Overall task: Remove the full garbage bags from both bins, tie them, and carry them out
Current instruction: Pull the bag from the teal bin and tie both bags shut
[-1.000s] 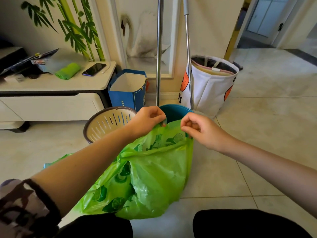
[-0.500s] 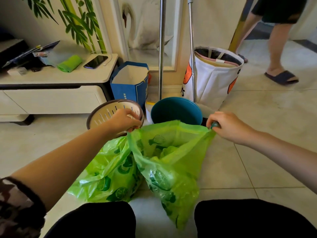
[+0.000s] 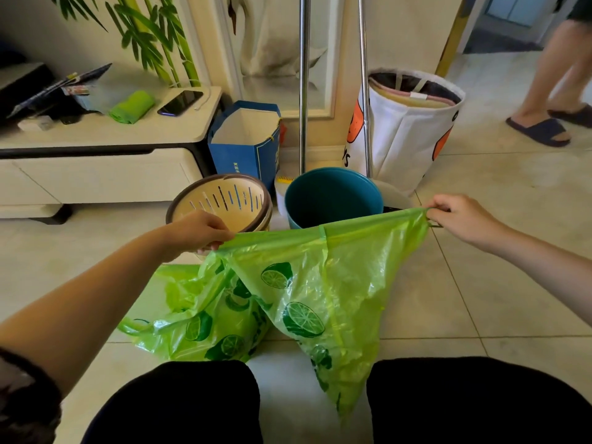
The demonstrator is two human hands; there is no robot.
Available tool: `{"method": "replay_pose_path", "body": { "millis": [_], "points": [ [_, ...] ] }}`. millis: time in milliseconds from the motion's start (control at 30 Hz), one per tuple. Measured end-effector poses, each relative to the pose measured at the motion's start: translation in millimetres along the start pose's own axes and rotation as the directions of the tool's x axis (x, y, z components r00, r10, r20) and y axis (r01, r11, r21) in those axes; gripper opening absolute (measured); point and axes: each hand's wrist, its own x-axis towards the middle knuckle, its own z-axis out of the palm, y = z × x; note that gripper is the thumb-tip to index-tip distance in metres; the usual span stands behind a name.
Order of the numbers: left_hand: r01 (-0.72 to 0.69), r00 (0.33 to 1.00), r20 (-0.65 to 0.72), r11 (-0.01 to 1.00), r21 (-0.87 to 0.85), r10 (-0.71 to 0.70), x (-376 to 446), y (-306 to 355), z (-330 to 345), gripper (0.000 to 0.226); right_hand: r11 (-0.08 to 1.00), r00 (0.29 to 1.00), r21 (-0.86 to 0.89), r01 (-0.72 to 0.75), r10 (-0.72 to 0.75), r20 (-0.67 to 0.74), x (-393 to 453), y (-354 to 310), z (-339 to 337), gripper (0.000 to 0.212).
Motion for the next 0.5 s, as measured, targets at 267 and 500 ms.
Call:
{"method": "replay_pose_path", "body": {
  "millis": [267, 500],
  "points": [
    [0.075, 0.989, -0.103, 0.968, -0.240, -0.103, 1.7, 1.1, 0.9, 0.022, 0.994, 0.999, 0.105, 0.032, -0.028, -0.035, -5.6, -6.3, -7.2, 0.023],
    [-0.138, 0.988, -0.119, 0.892, -0.431, 0.095, -17.3, 69.7, 6.7, 0.023, 0.938, 0.959, 0.198, 0.283, -0.280, -0.045, -13.7, -69.6, -6.3, 0.023]
  ]
}}
